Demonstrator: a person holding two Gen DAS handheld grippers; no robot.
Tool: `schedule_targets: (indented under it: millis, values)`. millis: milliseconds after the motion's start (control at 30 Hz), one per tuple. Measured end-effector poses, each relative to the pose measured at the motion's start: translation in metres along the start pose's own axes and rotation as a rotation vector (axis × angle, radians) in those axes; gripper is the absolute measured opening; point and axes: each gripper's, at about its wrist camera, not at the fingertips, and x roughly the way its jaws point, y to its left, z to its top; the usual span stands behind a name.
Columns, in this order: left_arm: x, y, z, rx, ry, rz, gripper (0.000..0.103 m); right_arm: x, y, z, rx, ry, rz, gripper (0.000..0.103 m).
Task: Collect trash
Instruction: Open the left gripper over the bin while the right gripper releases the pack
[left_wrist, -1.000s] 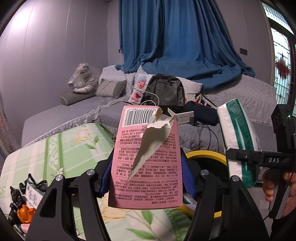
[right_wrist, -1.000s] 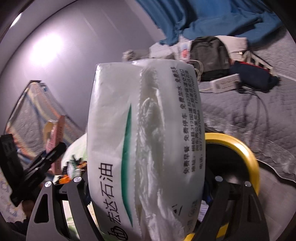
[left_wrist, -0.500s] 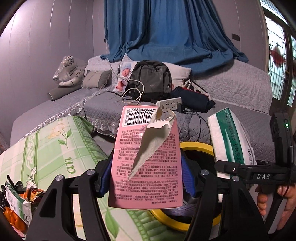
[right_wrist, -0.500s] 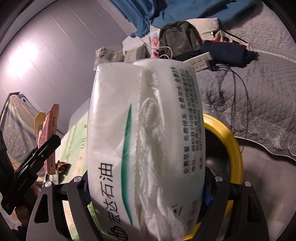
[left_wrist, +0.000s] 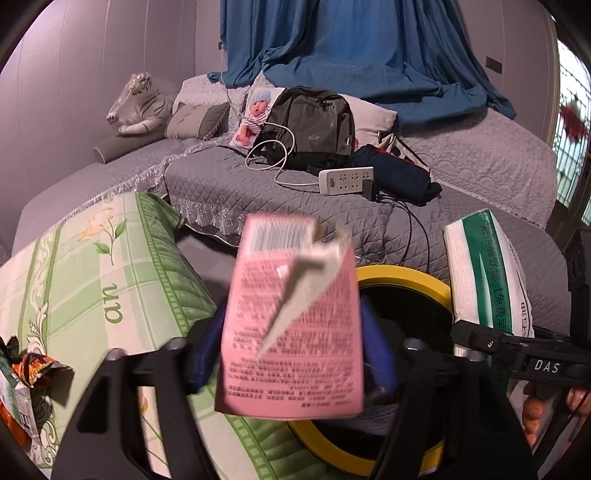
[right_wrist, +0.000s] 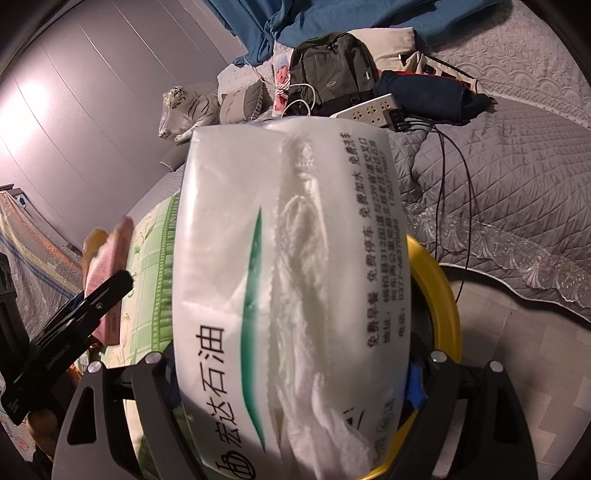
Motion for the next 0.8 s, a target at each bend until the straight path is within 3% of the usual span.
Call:
schedule_targets:
  millis: [33, 133, 433, 567, 800]
  values:
    - [-0.001, 0.003, 0.001, -0.019, -0.005, -0.001, 0.092, -0.001, -0.002, 0.001, 0.010, -0.007, -0.017, 0.085]
    - [-0.002, 0.009, 0.002, -0.047, -0.007, -0.015, 0.093, -0.009, -0.007, 0.004, 0.037, -0.040, -0.072, 0.090]
    - [-0.015, 0.019, 0.001, -0.070, -0.033, -0.019, 0.094, -0.032, -0.004, 0.008, 0.045, -0.086, -0.038, 0.090]
    - [-0.029, 0.027, 0.002, -0.084, -0.073, -0.015, 0.094, -0.041, 0.009, 0.008, 0.021, -0.109, -0.042, 0.090]
    - [-0.081, 0.074, 0.000, -0.155, -0.171, 0.035, 0.095, -0.052, 0.039, 0.009, -0.076, -0.171, -0.018, 0.091]
